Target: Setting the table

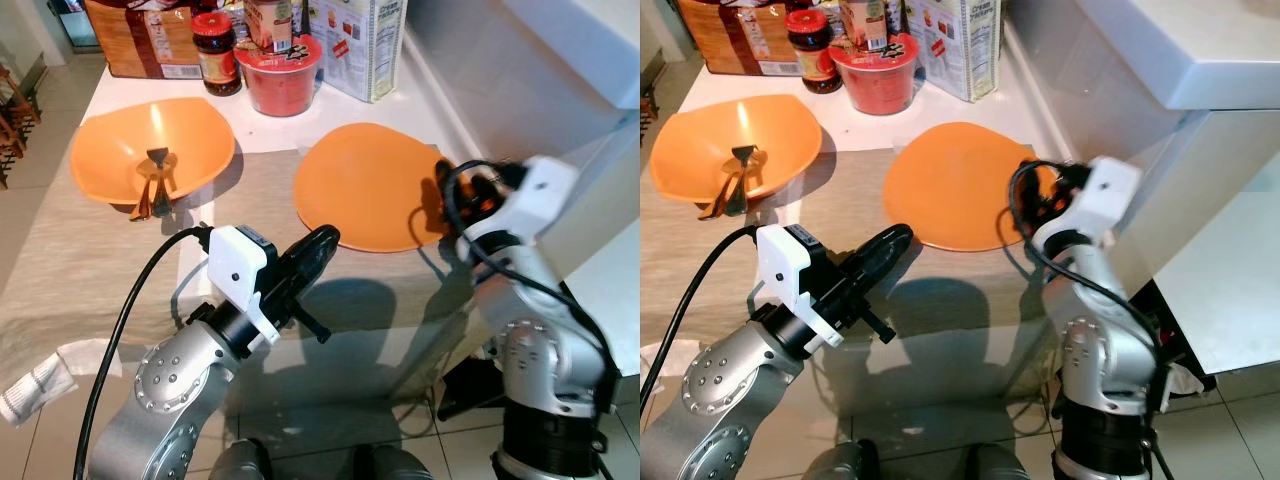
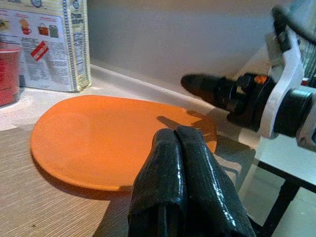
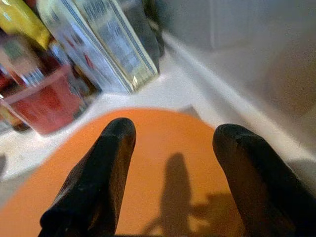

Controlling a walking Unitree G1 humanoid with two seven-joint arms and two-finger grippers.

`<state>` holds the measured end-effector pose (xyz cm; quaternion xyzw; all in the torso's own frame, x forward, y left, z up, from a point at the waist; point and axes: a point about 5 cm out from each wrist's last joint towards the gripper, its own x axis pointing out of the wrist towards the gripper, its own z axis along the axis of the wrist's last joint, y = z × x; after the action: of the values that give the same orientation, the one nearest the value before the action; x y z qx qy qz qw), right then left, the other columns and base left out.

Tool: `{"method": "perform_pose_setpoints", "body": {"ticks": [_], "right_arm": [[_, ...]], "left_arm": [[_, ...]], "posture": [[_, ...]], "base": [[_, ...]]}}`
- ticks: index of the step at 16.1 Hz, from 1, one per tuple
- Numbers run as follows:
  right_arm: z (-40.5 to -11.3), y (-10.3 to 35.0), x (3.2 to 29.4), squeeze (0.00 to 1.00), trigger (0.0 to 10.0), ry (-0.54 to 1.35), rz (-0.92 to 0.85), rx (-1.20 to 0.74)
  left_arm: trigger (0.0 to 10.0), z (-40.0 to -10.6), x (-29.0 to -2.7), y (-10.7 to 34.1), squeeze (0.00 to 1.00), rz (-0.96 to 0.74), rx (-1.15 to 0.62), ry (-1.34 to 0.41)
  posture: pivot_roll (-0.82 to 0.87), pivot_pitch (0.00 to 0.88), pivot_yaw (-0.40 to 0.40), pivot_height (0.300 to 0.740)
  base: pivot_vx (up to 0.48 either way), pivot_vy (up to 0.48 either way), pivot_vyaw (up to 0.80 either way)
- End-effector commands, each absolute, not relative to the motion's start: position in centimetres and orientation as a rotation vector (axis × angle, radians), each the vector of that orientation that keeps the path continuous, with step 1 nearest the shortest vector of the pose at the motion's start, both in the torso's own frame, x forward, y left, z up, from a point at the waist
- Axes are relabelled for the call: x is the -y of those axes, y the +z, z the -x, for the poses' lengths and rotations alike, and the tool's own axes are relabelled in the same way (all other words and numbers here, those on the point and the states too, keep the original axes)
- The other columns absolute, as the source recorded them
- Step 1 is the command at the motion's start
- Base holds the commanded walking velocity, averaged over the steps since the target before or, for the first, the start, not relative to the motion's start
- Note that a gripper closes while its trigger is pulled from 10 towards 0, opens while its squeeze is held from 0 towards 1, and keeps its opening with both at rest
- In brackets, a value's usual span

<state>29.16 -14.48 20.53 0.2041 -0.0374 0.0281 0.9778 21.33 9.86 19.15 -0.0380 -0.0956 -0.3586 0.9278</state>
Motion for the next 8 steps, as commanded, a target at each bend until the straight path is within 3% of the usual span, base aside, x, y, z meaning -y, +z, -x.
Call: {"method": "perform_pose_setpoints", "body": {"ticks": [1, 8], "right_arm": [[-28.6, 20.7, 14.4, 0.0, 10.0, 0.091, -0.438, 0.081], [-27.1, 18.5, 15.2, 0.0, 10.0, 0.041, -0.47, -0.024]], "left_arm": [[10.0, -21.1, -9.6, 19.2, 0.0, 0.086, 0.199, -0.76], [10.0, -21.1, -9.5, 19.2, 0.0, 0.093, 0.197, -0.774]], "posture": [[-0.07, 0.154, -0.018, 0.74], [-0.08, 0.159, -0.017, 0.74]], "base": [[0.0, 0.0, 0.0], [0.0, 0.0, 0.0]]}}
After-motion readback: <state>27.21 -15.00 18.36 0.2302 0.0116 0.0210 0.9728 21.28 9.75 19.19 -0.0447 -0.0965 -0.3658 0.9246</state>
